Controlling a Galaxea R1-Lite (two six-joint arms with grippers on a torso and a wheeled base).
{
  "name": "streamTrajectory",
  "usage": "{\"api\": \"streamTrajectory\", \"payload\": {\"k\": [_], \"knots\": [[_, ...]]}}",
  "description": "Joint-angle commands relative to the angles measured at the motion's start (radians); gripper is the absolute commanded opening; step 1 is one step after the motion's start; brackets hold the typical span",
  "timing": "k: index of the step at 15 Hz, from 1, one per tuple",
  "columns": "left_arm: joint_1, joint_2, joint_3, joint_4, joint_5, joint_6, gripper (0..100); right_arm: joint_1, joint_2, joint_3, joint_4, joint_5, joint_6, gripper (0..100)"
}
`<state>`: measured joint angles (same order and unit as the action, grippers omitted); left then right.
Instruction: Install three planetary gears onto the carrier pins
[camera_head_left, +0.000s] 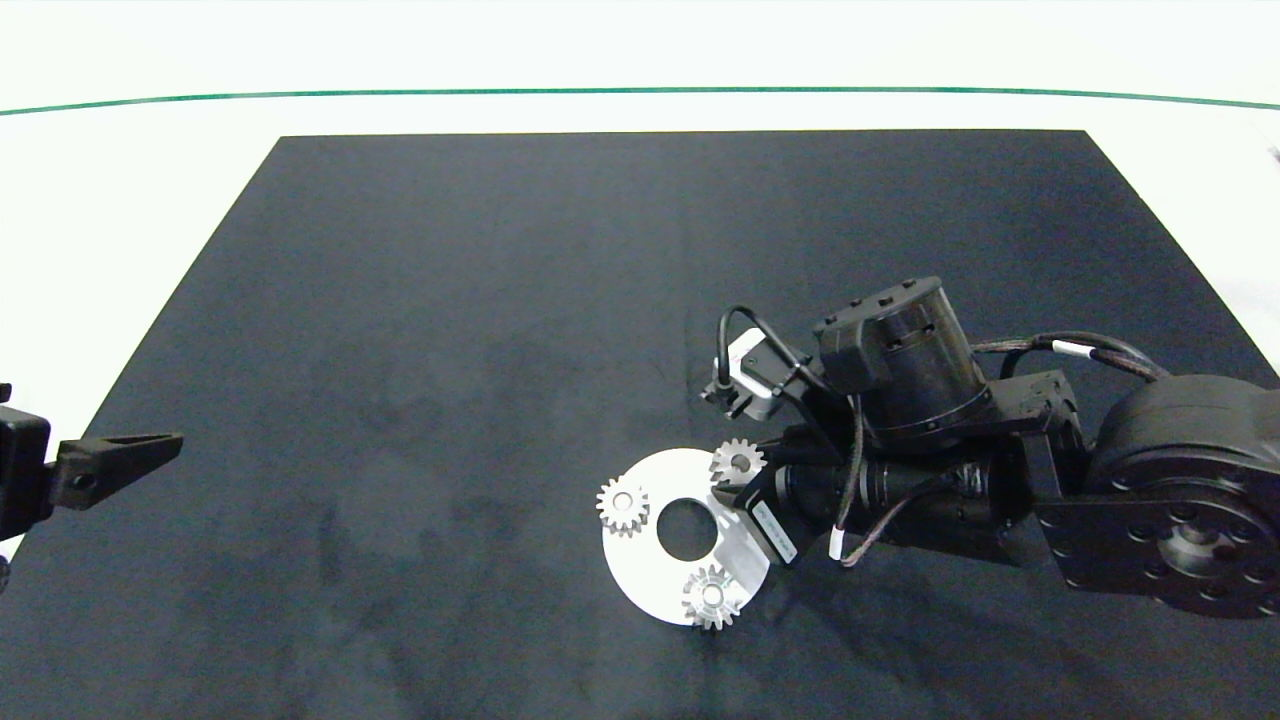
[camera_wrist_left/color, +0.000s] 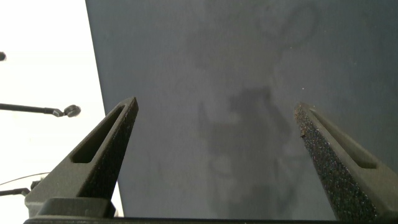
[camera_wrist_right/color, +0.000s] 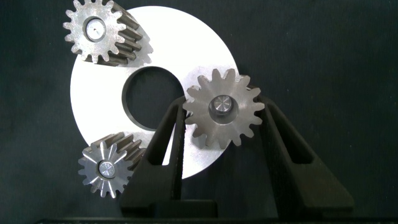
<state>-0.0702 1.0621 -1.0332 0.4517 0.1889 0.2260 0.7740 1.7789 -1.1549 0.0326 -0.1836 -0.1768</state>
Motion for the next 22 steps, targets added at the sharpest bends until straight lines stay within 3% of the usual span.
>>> {"api": "streamTrajectory", "payload": {"k": [1,8,9,17,20,22], "knots": [[0.000,-0.002,-0.001,0.002,0.001,0.003,100,-0.001,0.008,0.000,0.003,-0.010,-0.003,16],[-0.003,-0.007,0.004,0.002,0.001,0.003,100,-0.001,0.002,0.001,0.004,-0.013,-0.001,16],[-0.003,-0.007,0.004,0.002,0.001,0.003,100,-0.001,0.000,0.001,0.004,-0.013,-0.001,100],[-0.006,-0.013,0.008,0.001,0.001,0.007,100,-0.002,-0.042,0.055,-0.006,-0.017,0.005,100],[-0.034,-0.048,0.061,-0.005,0.004,0.004,100,-0.012,-0.193,0.150,-0.006,-0.016,0.008,100],[-0.037,-0.152,0.094,-0.018,0.001,0.013,100,-0.048,-0.314,0.213,-0.006,-0.027,0.007,100]]}}
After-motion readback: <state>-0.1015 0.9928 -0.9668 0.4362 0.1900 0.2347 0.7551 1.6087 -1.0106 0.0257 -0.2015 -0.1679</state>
